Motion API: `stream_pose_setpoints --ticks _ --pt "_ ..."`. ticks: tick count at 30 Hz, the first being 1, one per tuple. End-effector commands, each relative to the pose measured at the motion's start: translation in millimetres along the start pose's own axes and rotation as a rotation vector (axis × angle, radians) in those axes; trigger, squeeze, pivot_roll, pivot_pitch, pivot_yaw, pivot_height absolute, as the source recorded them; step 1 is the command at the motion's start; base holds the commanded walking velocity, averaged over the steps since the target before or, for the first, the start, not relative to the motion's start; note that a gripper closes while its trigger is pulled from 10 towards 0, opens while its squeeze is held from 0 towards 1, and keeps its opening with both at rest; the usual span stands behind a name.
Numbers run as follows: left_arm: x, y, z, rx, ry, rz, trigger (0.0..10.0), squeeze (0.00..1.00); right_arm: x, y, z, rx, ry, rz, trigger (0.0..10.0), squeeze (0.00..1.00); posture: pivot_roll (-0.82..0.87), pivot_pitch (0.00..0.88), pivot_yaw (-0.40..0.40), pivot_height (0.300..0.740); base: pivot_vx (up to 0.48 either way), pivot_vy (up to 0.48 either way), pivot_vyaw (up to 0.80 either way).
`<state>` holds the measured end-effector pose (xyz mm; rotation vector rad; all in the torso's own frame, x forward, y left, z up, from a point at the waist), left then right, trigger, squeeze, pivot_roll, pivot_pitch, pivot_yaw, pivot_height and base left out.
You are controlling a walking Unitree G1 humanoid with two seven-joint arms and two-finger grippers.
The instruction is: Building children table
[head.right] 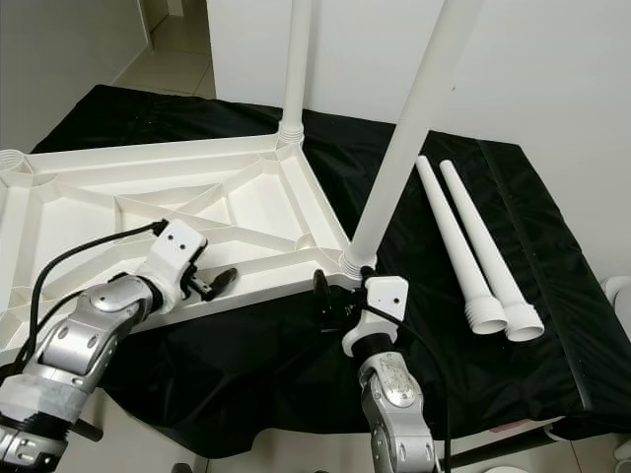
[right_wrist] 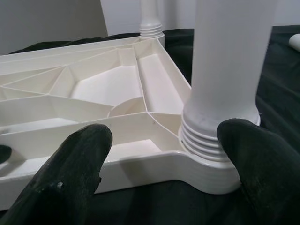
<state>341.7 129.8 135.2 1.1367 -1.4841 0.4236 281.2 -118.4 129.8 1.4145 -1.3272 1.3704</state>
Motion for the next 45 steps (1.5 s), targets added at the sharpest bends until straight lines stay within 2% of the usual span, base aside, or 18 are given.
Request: stream_pose_setpoints --ticks 1,7,8,9,11,12,13,14,27,35,36,42,44,45 --pt "-3.9 -0.9 -13.4 0.092 0.006 -0.049 10.0 0.0 -0.1 -0.9 -0.7 0.008 0.0 -0.005 10.0 0.0 0.07 0.069 -0.063 0.74 0.0 0.0 0.0" --pt "0.5 -5.3 -19.7 0.085 0.008 -0.092 10.0 0.0 0.8 -3.5 -1.2 0.014 -0.001 -0.001 10.0 0.0 0.07 0.073 -0.06 0.74 0.0 0.0 0.0" --pt "1.3 -7.1 -20.4 0.081 0.011 -0.111 8.9 0.0 1.3 -4.4 -1.2 0.013 -0.001 0.002 10.0 0.0 0.07 0.074 -0.057 0.74 0.0 0.0 0.0" --pt "1.3 -7.1 -20.4 0.081 0.011 -0.111 8.9 0.0 1.3 -4.4 -1.2 0.013 -0.001 0.002 10.0 0.0 0.07 0.074 -0.057 0.74 0.0 0.0 0.0" --pt "3.2 -10.5 -22.5 0.076 0.017 -0.139 3.6 0.0 2.6 -6.3 -0.5 0.007 0.0 0.01 10.0 0.0 0.06 0.075 -0.049 0.74 0.0 0.0 0.0" --pt "4.1 -11.7 -24.0 0.079 0.023 -0.147 1.7 0.0 3.2 -7.0 -0.1 0.003 0.001 0.013 10.0 0.0 0.06 0.076 -0.041 0.74 0.0 0.0 0.0" --pt "4.8 -12.6 -25.1 0.081 0.024 -0.15 0.3 0.0 3.7 -7.4 0.4 0.0 0.001 0.015 10.0 0.0 0.06 0.076 -0.041 0.74 0.0 0.0 0.0" --pt "5.2 -13.2 -25.8 0.083 0.026 -0.153 0.0 0.0 3.9 -7.5 0.7 -0.002 0.0 0.016 10.0 0.0 0.06 0.076 -0.041 0.74 0.0 0.0 0.0" --pt "15.6 -19.3 -28.0 0.073 0.024 -0.153 0.0 0.0 7.0 -12.0 4.6 -0.029 0.003 0.03 10.0 0.0 0.04 0.076 -0.024 0.74 0.0 0.0 0.0" --pt "26.8 -20.9 -28.0 0.075 0.026 -0.088 0.0 0.0 8.1 -14.9 4.8 -0.027 0.006 0.035 10.0 0.0 0.05 0.075 -0.03 0.74 0.0 0.0 0.0" --pt "34.3 -21.5 -25.7 0.071 0.008 -0.046 10.0 0.0 7.8 -15.4 4.5 -0.025 0.008 0.034 10.0 0.0 0.05 0.076 -0.031 0.74 0.0 0.0 0.0" --pt "55.4 -22.0 -15.4 0.048 -0.021 0.082 10.0 0.0 7.4 -17.3 3.3 -0.019 0.012 0.032 10.0 0.0 0.05 0.081 -0.035 0.74 0.0 0.0 0.0" --pt "59.0 -21.2 -13.9 0.035 0.007 0.108 10.0 0.0 7.5 -17.5 3.4 -0.018 0.012 0.032 10.0 0.0 0.05 0.082 -0.035 0.74 0.0 0.0 0.0" --pt "62.8 -19.7 -12.9 0.019 0.051 0.138 10.0 1.0 7.6 -17.7 3.4 -0.018 0.013 0.033 10.0 0.0 0.05 0.082 -0.035 0.74 0.0 0.0 0.0"
Point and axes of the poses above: a point about 5 cm out from each wrist's last joint towards the gripper, its own y axis pointing back from the gripper into the wrist, its own x axis along the axis of the wrist's last joint, z = x × y, the point moved 3 cm from there along -y, pointing out of the wrist towards the gripper, and after that the axes turned 1 degree about -y, right-handed, at the moved point
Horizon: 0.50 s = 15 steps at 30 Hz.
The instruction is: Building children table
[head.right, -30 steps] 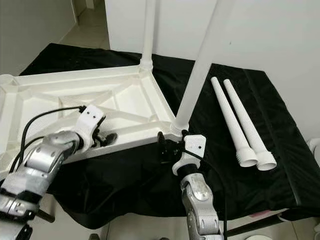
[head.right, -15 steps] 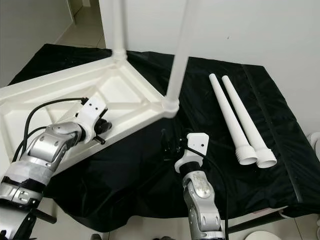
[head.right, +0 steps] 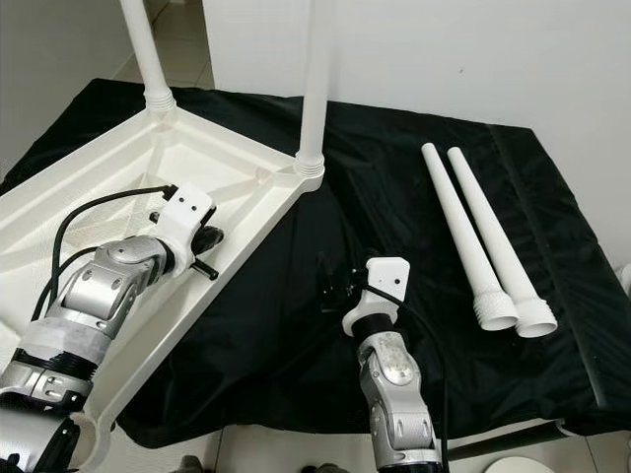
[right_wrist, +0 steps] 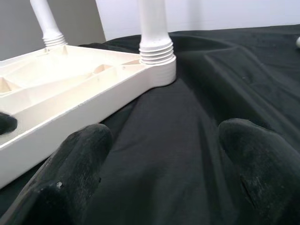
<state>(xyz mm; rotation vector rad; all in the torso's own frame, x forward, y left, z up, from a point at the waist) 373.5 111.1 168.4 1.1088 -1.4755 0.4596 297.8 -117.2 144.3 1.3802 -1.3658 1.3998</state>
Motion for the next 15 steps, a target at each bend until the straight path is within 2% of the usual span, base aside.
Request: stream_pose_setpoints --ticks 1,2,4,7,8,9,10,11,15 --pt "21.2 3.6 -0.4 0.015 0.021 0.11 10.0 1.0 -4.6 0.9 3.2 -0.011 0.005 -0.014 10.0 0.0 0.05 0.082 -0.035 0.74 0.0 0.0 0.0" --pt "23.4 4.5 0.0 0.005 0.052 0.127 10.0 1.0 -4.6 0.8 3.3 -0.011 0.005 -0.014 10.0 0.0 0.05 0.082 -0.035 0.74 0.0 0.0 0.0" --pt "28.4 6.9 2.7 -0.017 0.058 0.159 10.0 1.0 -4.6 0.9 3.4 -0.012 0.006 -0.014 10.0 0.0 0.05 0.084 -0.034 0.74 0.0 0.0 0.0" --pt "33.2 9.0 5.5 -0.035 0.049 0.191 10.0 1.0 -4.6 1.0 3.5 -0.013 0.006 -0.014 10.0 0.0 0.05 0.084 -0.034 0.74 0.0 0.0 0.0" --pt "39.2 12.0 7.9 -0.044 0.023 0.23 10.0 1.0 -4.8 1.3 3.4 -0.015 0.005 -0.014 10.0 0.0 0.05 0.084 -0.034 0.74 0.0 0.0 0.0" --pt "44.1 16.8 9.4 -0.056 -0.008 0.267 10.0 0.0 -4.8 1.6 3.2 -0.017 0.005 -0.014 10.0 0.0 0.05 0.087 -0.03 0.74 0.0 0.0 0.0" --pt "44.1 16.8 9.4 -0.056 -0.008 0.267 10.0 0.0 -4.8 1.6 3.2 -0.017 0.005 -0.014 10.0 0.0 0.05 0.087 -0.03 0.74 0.0 0.0 0.0" --pt "46.6 22.8 9.3 -0.068 -0.047 0.301 10.0 0.0 -4.8 1.7 3.2 -0.02 0.004 -0.013 10.0 0.0 0.05 0.086 -0.03 0.74 0.0 0.0 0.0" --pt "41.8 27.3 3.5 -0.059 -0.067 0.293 10.0 0.0 -4.9 1.6 3.2 -0.022 0.004 -0.013 10.0 0.0 0.05 0.086 -0.03 0.74 0.0 0.0 0.0"
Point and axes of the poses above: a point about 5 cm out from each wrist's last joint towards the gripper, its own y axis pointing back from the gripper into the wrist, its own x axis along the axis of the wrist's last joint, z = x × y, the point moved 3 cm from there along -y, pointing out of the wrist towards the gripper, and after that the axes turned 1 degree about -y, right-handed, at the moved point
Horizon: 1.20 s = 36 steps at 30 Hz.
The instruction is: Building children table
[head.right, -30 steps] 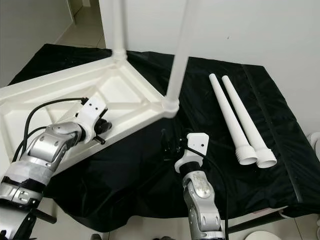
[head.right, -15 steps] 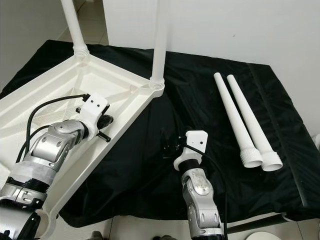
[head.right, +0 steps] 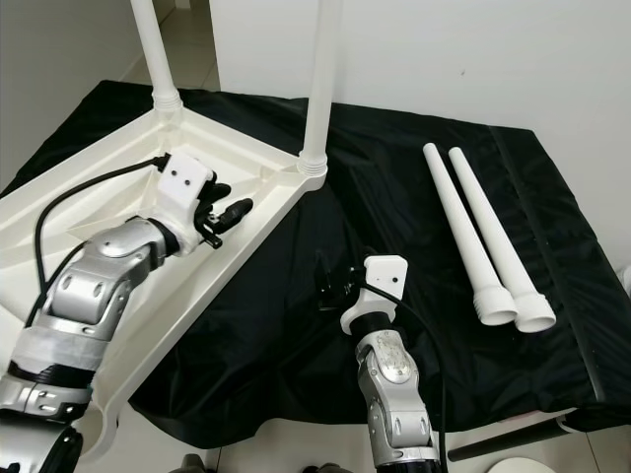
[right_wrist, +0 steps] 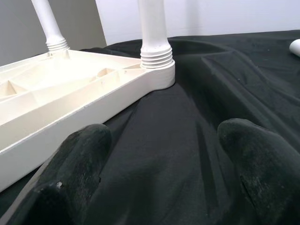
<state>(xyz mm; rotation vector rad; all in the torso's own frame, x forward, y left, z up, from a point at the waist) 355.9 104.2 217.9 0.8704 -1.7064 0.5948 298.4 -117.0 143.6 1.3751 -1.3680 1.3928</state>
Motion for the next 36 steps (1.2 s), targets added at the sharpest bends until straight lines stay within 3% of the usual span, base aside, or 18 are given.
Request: stream_pose_setpoints --ticks 1,6,9,10,12,14,19,20,21,25,26,30,34,36 --pt "-6.5 6.2 -3.7 0.006 -0.018 -0.017 10.0 0.0 -4.3 2.1 3.3 -0.015 0.003 -0.012 10.0 0.0 0.05 0.086 -0.03 0.74 0.0 0.0 0.0" --pt "-18.1 24.5 -28.1 0.082 -0.11 -0.07 10.0 0.0 -4.2 2.4 4.1 -0.017 0.006 -0.013 10.0 0.0 0.05 0.096 -0.035 0.74 0.0 0.0 0.0" --pt "-20.8 28.4 -33.6 0.101 -0.136 -0.088 10.0 0.0 -4.1 2.5 4.3 -0.017 0.007 -0.013 10.0 0.0 0.05 0.096 -0.035 0.74 0.0 0.0 0.0" --pt "-42.4 41.4 -52.5 0.154 -0.125 -0.225 10.0 0.0 -4.4 3.1 4.5 -0.017 0.008 -0.015 10.0 0.0 0.05 0.105 -0.042 0.74 0.0 0.0 0.0" --pt "-42.4 41.4 -52.5 0.154 -0.125 -0.225 10.0 0.0 -4.4 3.1 4.5 -0.017 0.008 -0.015 10.0 0.0 0.05 0.105 -0.042 0.74 0.0 0.0 0.0" --pt "-57.6 53.1 -67.4 0.217 -0.096 -0.321 10.0 0.0 -4.8 4.0 4.3 -0.016 0.008 -0.017 10.0 0.0 0.05 0.105 -0.042 0.74 0.0 0.0 0.0" --pt "-63.1 63.8 -75.9 0.249 -0.096 -0.363 10.0 0.0 -5.3 4.6 3.8 -0.015 0.008 -0.02 10.0 0.0 0.05 0.105 -0.042 0.74 0.0 0.0 0.0" --pt "-65.6 78.9 -86.6 0.287 -0.128 -0.406 10.0 0.0 -5.7 5.6 4.0 -0.011 0.009 -0.025 10.0 0.0 0.06 0.118 -0.057 0.74 0.0 0.0 0.0" --pt "-66.0 83.7 -89.9 0.299 -0.138 -0.42 10.0 0.0 -5.9 5.8 4.0 -0.01 0.009 -0.027 10.0 0.0 0.06 0.118 -0.057 0.74 0.0 0.0 0.0" --pt "-65.0 89.1 -94.5 0.316 -0.15 -0.423 10.0 0.0 -5.9 6.0 4.3 -0.009 0.01 -0.028 10.0 0.0 0.06 0.121 -0.062 0.74 0.0 0.0 0.0" --pt "-64.1 98.7 -103.6 0.347 -0.153 -0.437 10.0 0.0 -5.9 6.0 4.1 -0.006 0.01 -0.029 10.0 0.0 0.06 0.123 -0.064 0.74 0.0 0.0 0.0" --pt "-62.3 112.3 -117.5 0.398 -0.175 -0.461 10.0 0.0 -6.1 6.1 3.1 0.0 0.01 -0.032 10.0 0.0 0.06 0.124 -0.066 0.74 0.0 0.0 0.0" --pt "-67.4 126.3 -119.5 0.373 -0.224 -0.535 10.0 0.0 -6.8 6.7 3.4 0.002 0.012 -0.036 10.0 0.0 0.06 0.13 -0.07 0.74 0.0 0.0 0.0" --pt "-70.7 125.7 -110.4 0.311 -0.232 -0.546 10.0 0.0 -6.8 7.2 3.2 0.004 0.011 -0.037 10.0 0.0 0.06 0.13 -0.07 0.74 0.0 0.0 0.0"
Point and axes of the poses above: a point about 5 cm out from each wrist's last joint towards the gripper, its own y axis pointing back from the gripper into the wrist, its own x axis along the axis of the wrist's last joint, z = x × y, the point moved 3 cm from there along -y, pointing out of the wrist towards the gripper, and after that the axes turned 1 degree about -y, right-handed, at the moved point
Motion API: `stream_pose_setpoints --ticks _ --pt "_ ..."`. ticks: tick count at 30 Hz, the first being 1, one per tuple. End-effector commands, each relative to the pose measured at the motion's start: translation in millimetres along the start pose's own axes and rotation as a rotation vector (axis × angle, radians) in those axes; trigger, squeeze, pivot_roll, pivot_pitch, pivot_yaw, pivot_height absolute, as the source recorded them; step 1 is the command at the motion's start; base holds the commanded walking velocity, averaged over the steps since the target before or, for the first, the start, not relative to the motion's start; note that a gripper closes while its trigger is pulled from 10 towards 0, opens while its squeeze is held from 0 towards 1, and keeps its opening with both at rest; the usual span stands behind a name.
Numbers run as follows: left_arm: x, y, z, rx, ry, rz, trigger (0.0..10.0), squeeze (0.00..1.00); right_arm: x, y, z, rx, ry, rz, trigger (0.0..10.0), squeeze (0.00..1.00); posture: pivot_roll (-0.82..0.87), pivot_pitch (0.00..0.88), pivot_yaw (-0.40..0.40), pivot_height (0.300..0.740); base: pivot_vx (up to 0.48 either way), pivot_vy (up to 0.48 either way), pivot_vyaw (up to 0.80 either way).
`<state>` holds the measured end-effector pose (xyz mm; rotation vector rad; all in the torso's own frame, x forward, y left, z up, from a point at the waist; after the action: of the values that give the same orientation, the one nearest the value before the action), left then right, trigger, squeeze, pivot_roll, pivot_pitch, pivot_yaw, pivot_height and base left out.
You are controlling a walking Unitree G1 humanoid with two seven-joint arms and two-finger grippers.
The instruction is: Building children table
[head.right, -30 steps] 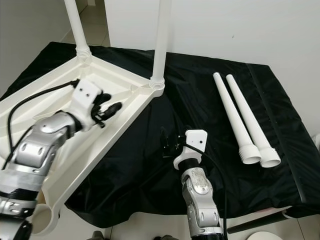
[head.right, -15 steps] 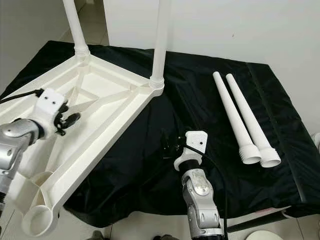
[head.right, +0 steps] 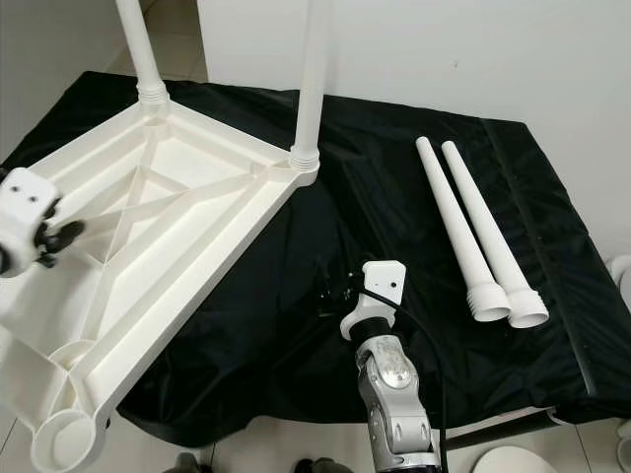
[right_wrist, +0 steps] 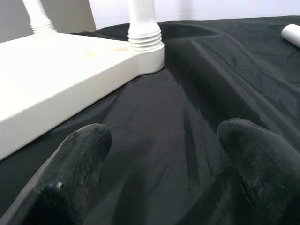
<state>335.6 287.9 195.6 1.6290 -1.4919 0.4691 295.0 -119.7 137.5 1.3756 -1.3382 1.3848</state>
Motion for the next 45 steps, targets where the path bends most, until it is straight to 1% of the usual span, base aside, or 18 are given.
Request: stream_pose_setpoints --ticks 1,2,5,6,7,9,10,15,17,19,20,21,29,31,33,36,38,45 --pt "-3.5 1.0 17.6 -0.092 -0.048 -0.015 10.0 0.0 -2.0 2.1 0.2 0.004 -0.002 -0.014 10.0 0.0 0.06 0.13 -0.071 0.74 0.0 0.0 0.0" --pt "-3.5 1.0 17.6 -0.092 -0.048 -0.015 10.0 0.0 -2.0 2.1 0.2 0.004 -0.002 -0.014 10.0 0.0 0.06 0.13 -0.071 0.74 0.0 0.0 0.0" --pt "-7.1 2.2 35.1 -0.179 -0.088 -0.023 10.0 0.0 -1.9 1.5 0.0 0.005 -0.001 -0.014 10.0 0.0 0.06 0.13 -0.069 0.74 0.0 0.0 0.0" --pt "-7.1 2.2 35.1 -0.179 -0.088 -0.023 10.0 0.0 -1.9 1.5 0.0 0.005 -0.001 -0.014 10.0 0.0 0.06 0.13 -0.069 0.74 0.0 0.0 0.0" --pt "-10.4 1.3 41.5 -0.201 -0.097 -0.035 10.0 0.0 -1.6 1.2 0.3 0.004 -0.001 -0.013 10.0 0.0 0.06 0.13 -0.068 0.74 0.0 0.0 0.0" --pt "-10.4 1.3 41.5 -0.201 -0.097 -0.035 10.0 0.0 -1.6 1.2 0.3 0.004 -0.001 -0.013 10.0 0.0 0.06 0.13 -0.068 0.74 0.0 0.0 0.0" --pt "-12.3 -0.2 47.9 -0.22 -0.11 -0.041 10.0 0.0 -1.4 1.4 0.6 0.002 0.0 -0.013 10.0 0.0 0.06 0.13 -0.066 0.74 0.0 0.0 0.0" --pt "-10.3 -2.8 59.1 -0.257 -0.119 -0.032 10.0 0.0 -1.7 2.6 0.7 -0.002 -0.001 -0.014 10.0 0.0 0.05 0.131 -0.062 0.74 0.0 0.0 0.0" --pt "-4.9 -5.5 71.4 -0.3 -0.127 -0.01 10.0 0.0 -2.2 3.5 0.7 -0.005 -0.003 -0.016 10.0 0.0 0.05 0.133 -0.063 0.74 0.0 0.0 0.0" --pt "4.3 -9.6 90.2 -0.359 -0.135 0.026 10.0 0.0 -2.4 3.4 0.5 -0.007 -0.005 -0.017 10.0 0.0 0.05 0.134 -0.059 0.74 0.0 0.0 0.0" --pt "4.3 -9.6 90.2 -0.359 -0.135 0.026 10.0 0.0 -2.4 3.4 0.5 -0.007 -0.005 -0.017 10.0 0.0 0.05 0.134 -0.059 0.74 0.0 0.0 0.0" --pt "8.8 -10.7 97.6 -0.381 -0.142 0.044 10.0 0.0 -2.5 3.4 0.5 -0.008 -0.006 -0.017 10.0 0.0 0.05 0.135 -0.058 0.74 0.0 0.0 0.0" --pt "25.8 -17.0 131.1 -0.425 -0.089 0.093 10.0 0.0 -2.9 4.3 -0.6 -0.017 -0.014 -0.017 10.0 0.0 0.05 0.136 -0.047 0.74 0.0 0.0 0.0" --pt "25.8 -17.0 131.1 -0.425 -0.089 0.093 10.0 0.0 -2.9 4.3 -0.6 -0.017 -0.014 -0.017 10.0 0.0 0.05 0.136 -0.047 0.74 0.0 0.0 0.0" --pt "35.8 -18.5 146.9 -0.444 -0.062 0.117 10.0 0.0 -3.2 4.7 -1.8 -0.018 -0.017 -0.018 10.0 0.0 0.05 0.137 -0.045 0.74 0.0 0.0 0.0" --pt "39.6 -18.8 152.6 -0.451 -0.053 0.126 10.0 0.0 -3.4 4.9 -2.2 -0.019 -0.018 -0.018 10.0 0.0 0.05 0.139 -0.044 0.74 0.0 0.0 0.0" --pt "48.7 -20.9 163.1 -0.456 -0.037 0.141 10.0 0.0 -3.8 5.0 -3.1 -0.019 -0.021 -0.019 10.0 0.0 0.05 0.14 -0.042 0.74 0.0 0.0 0.0" --pt "67.6 -25.7 168.0 -0.422 0.023 0.187 10.0 0.0 -4.0 4.4 -3.0 -0.022 -0.024 -0.02 10.0 0.0 0.05 0.139 -0.038 0.74 0.0 0.0 0.0"
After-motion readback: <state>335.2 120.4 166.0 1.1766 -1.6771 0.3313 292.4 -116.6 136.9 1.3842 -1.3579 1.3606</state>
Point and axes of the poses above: a point about 5 cm out from each wrist's last joint towards the gripper, its own y axis pointing back from the gripper into the wrist, its own x axis along the axis of the wrist's last joint, z = x × y, the point moved 3 cm from there along -y, pointing out of the wrist towards the gripper, and after that the axes turned 1 degree about -y, right-handed, at the moved point
